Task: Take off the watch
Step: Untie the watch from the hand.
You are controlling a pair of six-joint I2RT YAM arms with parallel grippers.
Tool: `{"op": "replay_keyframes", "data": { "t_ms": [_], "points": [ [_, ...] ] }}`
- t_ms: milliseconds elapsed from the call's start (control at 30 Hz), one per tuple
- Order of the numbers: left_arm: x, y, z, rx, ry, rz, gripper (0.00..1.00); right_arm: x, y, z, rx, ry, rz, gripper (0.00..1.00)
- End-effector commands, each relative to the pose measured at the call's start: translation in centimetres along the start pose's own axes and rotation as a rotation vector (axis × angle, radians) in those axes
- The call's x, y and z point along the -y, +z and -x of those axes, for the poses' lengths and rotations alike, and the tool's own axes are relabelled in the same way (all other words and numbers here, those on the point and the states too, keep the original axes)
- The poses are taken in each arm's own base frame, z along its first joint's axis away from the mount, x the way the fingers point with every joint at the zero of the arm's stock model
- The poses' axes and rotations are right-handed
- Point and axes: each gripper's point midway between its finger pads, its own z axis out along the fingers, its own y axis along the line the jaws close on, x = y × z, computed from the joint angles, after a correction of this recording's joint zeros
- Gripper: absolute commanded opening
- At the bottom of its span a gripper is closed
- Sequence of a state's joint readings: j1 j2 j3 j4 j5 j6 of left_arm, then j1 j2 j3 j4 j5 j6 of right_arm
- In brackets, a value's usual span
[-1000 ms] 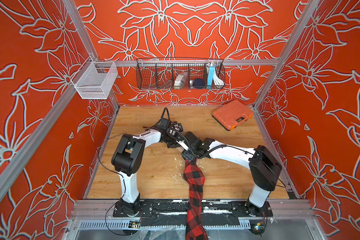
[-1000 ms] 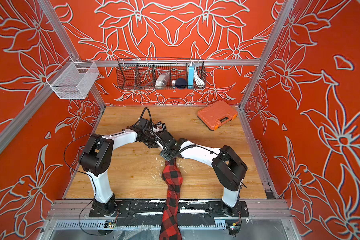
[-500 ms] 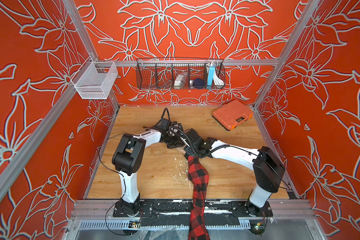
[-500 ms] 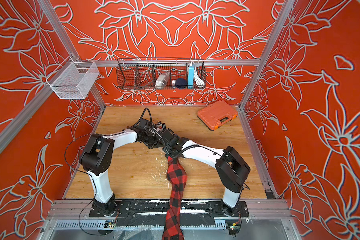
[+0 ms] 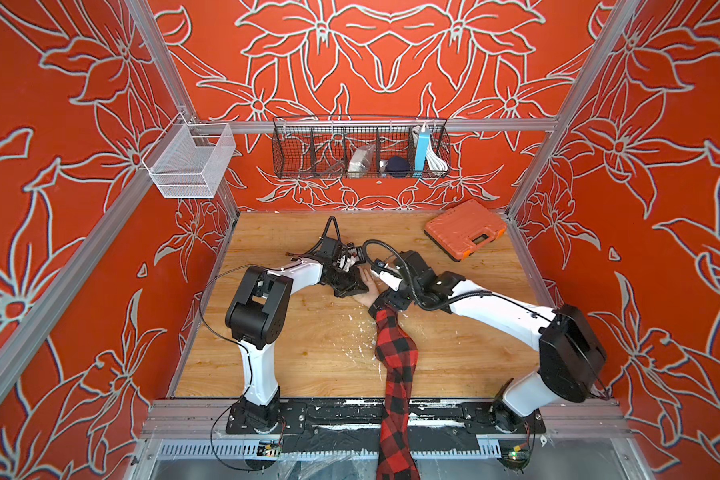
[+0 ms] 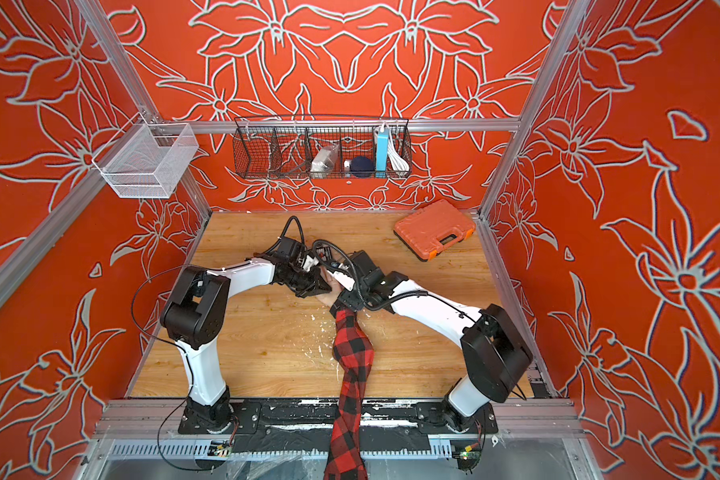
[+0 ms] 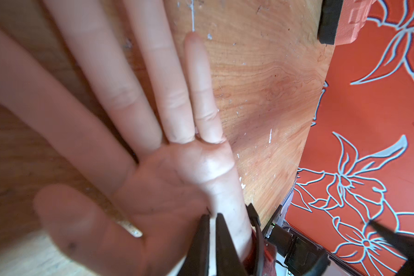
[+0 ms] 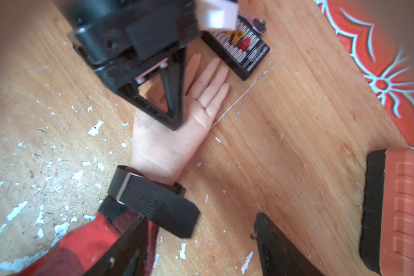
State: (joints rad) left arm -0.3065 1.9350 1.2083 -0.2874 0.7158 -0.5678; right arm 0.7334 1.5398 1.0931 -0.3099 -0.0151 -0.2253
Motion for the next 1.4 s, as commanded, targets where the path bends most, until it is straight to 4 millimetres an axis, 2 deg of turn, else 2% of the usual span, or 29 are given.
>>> {"op": "replay_keyframes", "data": {
  "t_ms": [0,67,233,300,433,600,767,967,1300,1367],
  "points": [
    [-2.9,0.8,-1.1,-0.045,-0.048,0.089,0.11,2.3,-1.9,1.8,0.149,0.023,0.035,0.73],
    [-2.9,0.8,-1.1,-0.047,-0.048,0.09,0.11,3.0,-2.0,1.3,0.173,-0.013,0.059,0.75],
    [-3.1,1.0,-1.0,-0.051,-0.053,0.095,0.1,2.4,-0.3,-1.0,0.155,-0.229,0.2,0.77],
    [-3.1,1.1,-1.0,-0.055,-0.055,0.098,0.09,2.5,0.0,-1.1,0.175,-0.259,0.281,0.75],
    [-3.2,1.1,-0.7,-0.057,-0.048,0.107,0.09,0.8,0.6,-1.0,0.205,-0.38,0.413,0.73],
    [-3.0,1.3,0.0,-0.052,-0.04,0.109,0.08,-1.2,1.7,-1.1,0.226,-0.444,0.471,0.7],
    [-3.1,1.7,0.5,-0.057,-0.044,0.108,0.08,-3.2,2.5,-0.9,0.252,-0.485,0.538,0.63],
    [-3.0,2.1,1.1,-0.059,-0.042,0.105,0.08,-4.1,3.8,-0.7,0.237,-0.534,0.581,0.54],
    [-3.4,2.6,1.1,-0.071,-0.051,0.109,0.07,-6.9,3.4,-1.1,0.227,-0.596,0.749,0.37],
    [-3.5,2.7,1.1,-0.073,-0.054,0.107,0.07,-7.4,3.4,-1.3,0.214,-0.612,0.77,0.36]
  ]
}}
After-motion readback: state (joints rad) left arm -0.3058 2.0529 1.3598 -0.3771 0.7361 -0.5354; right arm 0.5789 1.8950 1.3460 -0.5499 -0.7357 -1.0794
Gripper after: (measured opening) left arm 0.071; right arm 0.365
